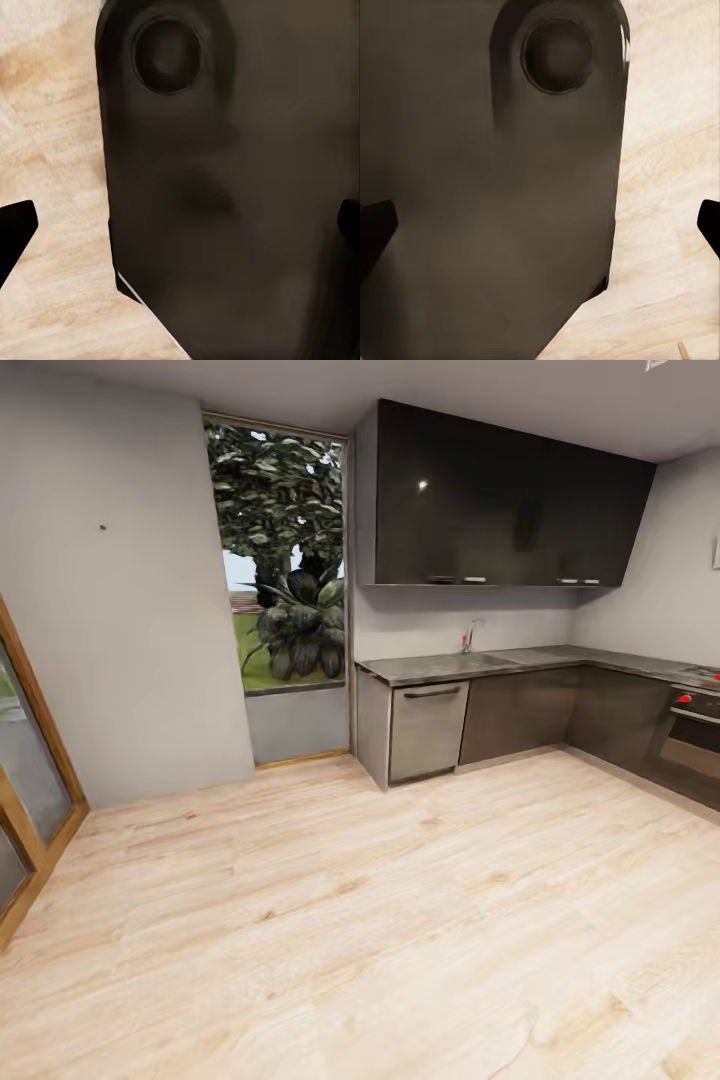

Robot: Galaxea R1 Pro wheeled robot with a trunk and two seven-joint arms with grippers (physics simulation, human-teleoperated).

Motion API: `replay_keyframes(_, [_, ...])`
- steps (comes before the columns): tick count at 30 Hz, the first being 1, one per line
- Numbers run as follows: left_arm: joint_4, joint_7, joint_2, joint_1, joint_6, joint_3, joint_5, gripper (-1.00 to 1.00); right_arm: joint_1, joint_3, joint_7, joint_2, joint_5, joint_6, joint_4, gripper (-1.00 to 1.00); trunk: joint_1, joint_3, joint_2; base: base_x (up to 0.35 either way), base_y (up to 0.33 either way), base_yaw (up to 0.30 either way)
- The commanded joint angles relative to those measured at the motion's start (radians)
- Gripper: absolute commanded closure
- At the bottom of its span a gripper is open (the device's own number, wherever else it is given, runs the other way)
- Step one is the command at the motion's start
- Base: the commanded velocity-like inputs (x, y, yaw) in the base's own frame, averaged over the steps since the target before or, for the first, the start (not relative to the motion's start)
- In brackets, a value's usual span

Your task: Put the three can of soda from the living room inside the tash can in the kitchen.

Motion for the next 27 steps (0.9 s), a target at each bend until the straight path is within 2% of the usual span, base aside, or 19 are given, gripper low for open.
replay_keyframes(1, [-0.006, 0.003, -0.006, -0.006, -0.005, 0.001, 0.0, -1.0, 0.001, -0.005, -0.005, 0.004, -0.003, -0.003, 0.002, -1.0, 0.0, 0.0, 0.0, 0.0, 0.0, 0.0])
replay_keyframes(4, [-0.018, 0.0, -0.023, -0.015, -0.022, -0.001, -0.001, -1.0, 0.001, -0.009, -0.012, 0.004, 0.001, 0.003, -0.001, -1.0, 0.0, 0.0, 0.0, 0.0, 0.0, 0.0])
replay_keyframes(8, [-0.018, 0.0, -0.023, -0.015, -0.044, -0.001, -0.001, -1.0, 0.001, -0.009, -0.012, 0.004, 0.001, 0.003, -0.001, -1.0, 0.0, 0.0, 0.0, 0.0, 0.0, 0.0])
replay_keyframes(27, [-0.025, -0.002, -0.027, -0.014, -0.057, -0.004, -0.003, -1.0, 0.001, -0.005, -0.003, 0.002, -0.001, 0.004, -0.002, -1.0, 0.0, 0.001, 0.0, 0.0, 0.0, -0.017])
